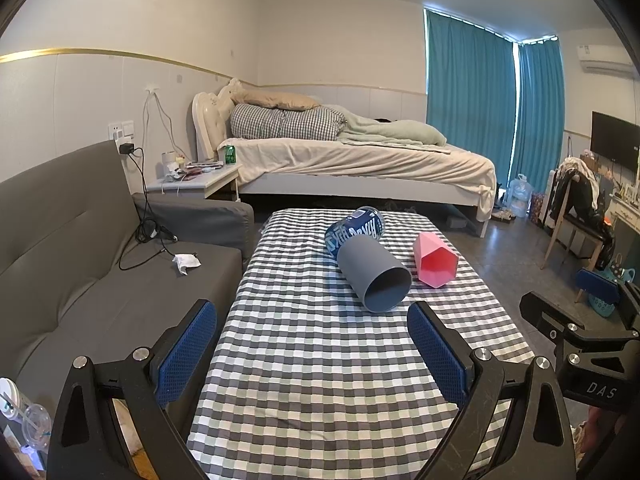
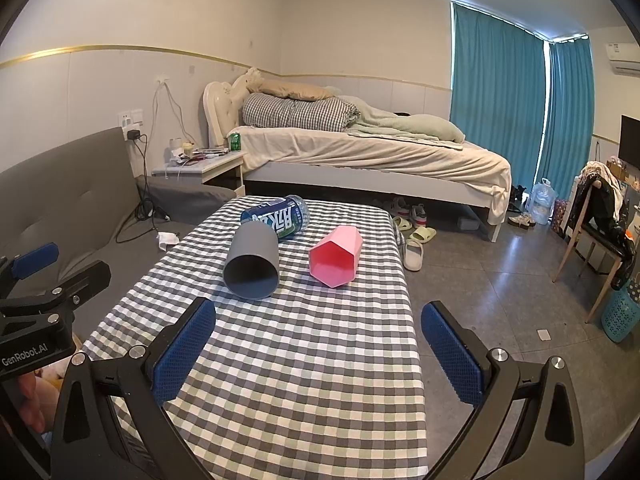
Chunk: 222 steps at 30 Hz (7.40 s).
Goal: Flip cup upside down
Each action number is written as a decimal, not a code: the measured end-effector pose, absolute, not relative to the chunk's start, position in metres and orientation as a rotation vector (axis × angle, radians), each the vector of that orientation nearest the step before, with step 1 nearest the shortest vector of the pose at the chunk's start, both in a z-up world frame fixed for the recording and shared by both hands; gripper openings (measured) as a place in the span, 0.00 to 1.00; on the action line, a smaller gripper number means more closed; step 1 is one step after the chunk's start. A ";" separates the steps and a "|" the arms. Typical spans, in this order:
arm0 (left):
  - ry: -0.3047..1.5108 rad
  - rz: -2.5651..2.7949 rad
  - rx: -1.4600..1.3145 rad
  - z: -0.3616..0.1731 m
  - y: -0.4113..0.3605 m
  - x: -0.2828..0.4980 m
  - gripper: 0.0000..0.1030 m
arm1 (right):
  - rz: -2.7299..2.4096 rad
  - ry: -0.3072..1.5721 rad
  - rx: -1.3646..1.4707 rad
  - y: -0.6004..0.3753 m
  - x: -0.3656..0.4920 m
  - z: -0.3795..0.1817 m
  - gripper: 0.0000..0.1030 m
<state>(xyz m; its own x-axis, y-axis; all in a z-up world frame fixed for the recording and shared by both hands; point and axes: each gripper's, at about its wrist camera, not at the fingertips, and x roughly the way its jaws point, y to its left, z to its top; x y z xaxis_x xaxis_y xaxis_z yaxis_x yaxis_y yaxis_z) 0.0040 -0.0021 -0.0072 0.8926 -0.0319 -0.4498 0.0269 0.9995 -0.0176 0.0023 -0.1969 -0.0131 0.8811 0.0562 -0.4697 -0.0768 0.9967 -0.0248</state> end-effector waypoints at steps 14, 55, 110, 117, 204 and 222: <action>0.469 -0.030 -0.009 -0.009 -0.003 0.004 0.96 | 0.067 0.491 -0.043 -0.198 0.003 -0.013 1.00; 0.606 0.046 0.003 -0.031 0.007 0.101 0.96 | -0.001 0.625 0.080 -0.228 0.119 -0.024 1.00; 0.781 0.026 -0.027 -0.033 0.047 0.034 0.96 | 0.207 0.995 0.036 -0.141 0.033 -0.088 0.71; 0.799 0.058 -0.059 -0.027 0.040 0.042 0.96 | 0.248 0.971 0.036 -0.155 0.023 -0.072 0.83; 1.365 -0.333 -0.047 -0.088 -0.090 0.143 0.59 | 0.080 0.873 0.075 -0.259 0.059 -0.042 0.83; 0.855 -0.296 -0.045 -0.025 -0.079 0.142 0.55 | 0.075 0.872 0.084 -0.263 0.059 -0.043 0.83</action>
<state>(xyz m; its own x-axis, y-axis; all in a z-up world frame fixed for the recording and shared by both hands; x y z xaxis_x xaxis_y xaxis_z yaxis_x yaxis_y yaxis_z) 0.1417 -0.0790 -0.0250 0.6181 -0.2747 -0.7366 0.2388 0.9583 -0.1571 0.0592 -0.2625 -0.0430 0.6408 0.1000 -0.7612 -0.0311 0.9940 0.1044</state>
